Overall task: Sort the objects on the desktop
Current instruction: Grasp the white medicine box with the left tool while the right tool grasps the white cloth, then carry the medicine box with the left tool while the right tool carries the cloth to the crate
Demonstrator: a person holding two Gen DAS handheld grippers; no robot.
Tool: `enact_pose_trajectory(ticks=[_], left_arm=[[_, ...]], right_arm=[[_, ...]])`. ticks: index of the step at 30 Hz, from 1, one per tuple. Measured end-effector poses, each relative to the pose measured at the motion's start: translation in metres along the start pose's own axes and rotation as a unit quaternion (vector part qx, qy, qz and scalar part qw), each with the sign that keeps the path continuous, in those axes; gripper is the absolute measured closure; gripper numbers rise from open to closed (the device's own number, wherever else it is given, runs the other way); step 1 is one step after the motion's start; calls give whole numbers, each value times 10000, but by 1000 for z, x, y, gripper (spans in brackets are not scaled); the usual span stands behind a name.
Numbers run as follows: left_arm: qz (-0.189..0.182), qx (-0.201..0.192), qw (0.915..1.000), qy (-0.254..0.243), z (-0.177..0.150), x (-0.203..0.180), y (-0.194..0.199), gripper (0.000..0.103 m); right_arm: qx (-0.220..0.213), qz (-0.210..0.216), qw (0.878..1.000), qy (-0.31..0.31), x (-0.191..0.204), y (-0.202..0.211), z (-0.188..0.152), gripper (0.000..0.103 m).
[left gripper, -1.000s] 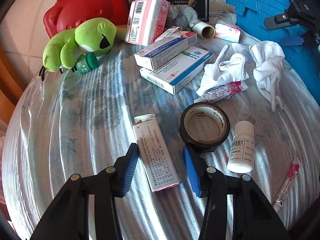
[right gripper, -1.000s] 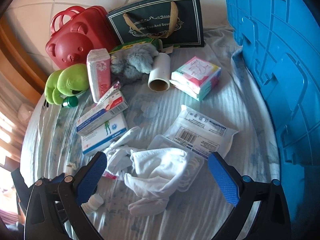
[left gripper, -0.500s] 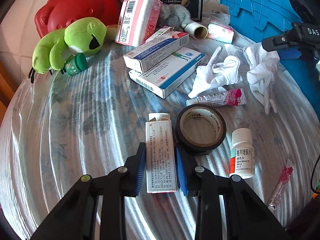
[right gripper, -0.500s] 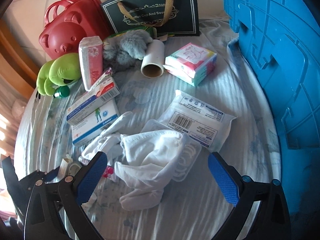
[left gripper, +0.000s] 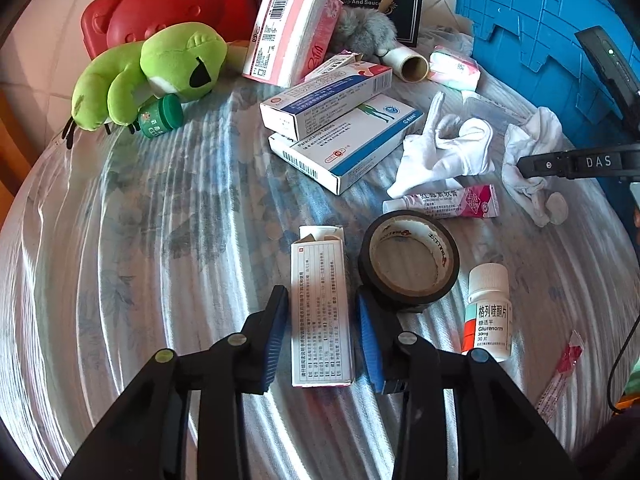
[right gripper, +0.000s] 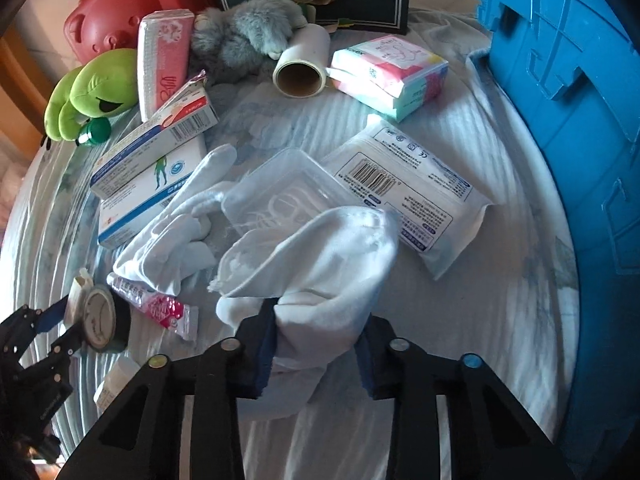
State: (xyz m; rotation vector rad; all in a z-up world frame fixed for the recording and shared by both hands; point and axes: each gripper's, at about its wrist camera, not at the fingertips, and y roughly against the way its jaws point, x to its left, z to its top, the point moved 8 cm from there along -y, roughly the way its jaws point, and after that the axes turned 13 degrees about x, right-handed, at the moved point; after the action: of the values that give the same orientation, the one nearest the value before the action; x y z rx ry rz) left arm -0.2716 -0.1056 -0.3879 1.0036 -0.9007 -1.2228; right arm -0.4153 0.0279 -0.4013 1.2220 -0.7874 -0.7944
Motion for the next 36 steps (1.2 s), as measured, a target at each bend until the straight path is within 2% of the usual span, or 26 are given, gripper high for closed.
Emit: enact_pose_trajectory(ticks=[2,4,5,8,12,16,19,24,28,32,36], left_arm=[[-25,-49,10000,43,-1,1,0,68],[13,-128,9999,55,-2,0,1,69],[58,-179,9998,-26,-2,-3,2,76],[208,-242,9994,-152,-2,-7,3,77],[121,-235,9995,-167,-1,-5,7,77],[98,-579,9980,-241,4,-6,35,77],[86,-956,9942,-475,15,-10,69,77],[45,-1602,9826,-939,37,-25,130,77],[-126,-1960,9713,-1342,52,-45,171,77],[-430,-2390,9533,-1798,71,-74,214,77],[-760,-2838,9310,-2168,92,-114,259,77]], right_arm=[[-32,21,9998,190,7,1,-3,83],[-31,126,9996,255,12,5,-6,85],[-43,202,9994,271,14,9,-6,87],[-176,292,9989,307,17,24,-8,89],[-421,300,9981,340,22,49,-15,90],[-673,374,9967,261,28,75,-21,90],[-933,416,9946,185,32,101,-23,90],[-1422,393,9890,82,42,156,-33,90],[-1838,366,9823,-76,44,199,-48,90],[-2301,351,9720,-326,42,248,-65,90],[-2794,181,9584,-555,31,299,-84,90]])
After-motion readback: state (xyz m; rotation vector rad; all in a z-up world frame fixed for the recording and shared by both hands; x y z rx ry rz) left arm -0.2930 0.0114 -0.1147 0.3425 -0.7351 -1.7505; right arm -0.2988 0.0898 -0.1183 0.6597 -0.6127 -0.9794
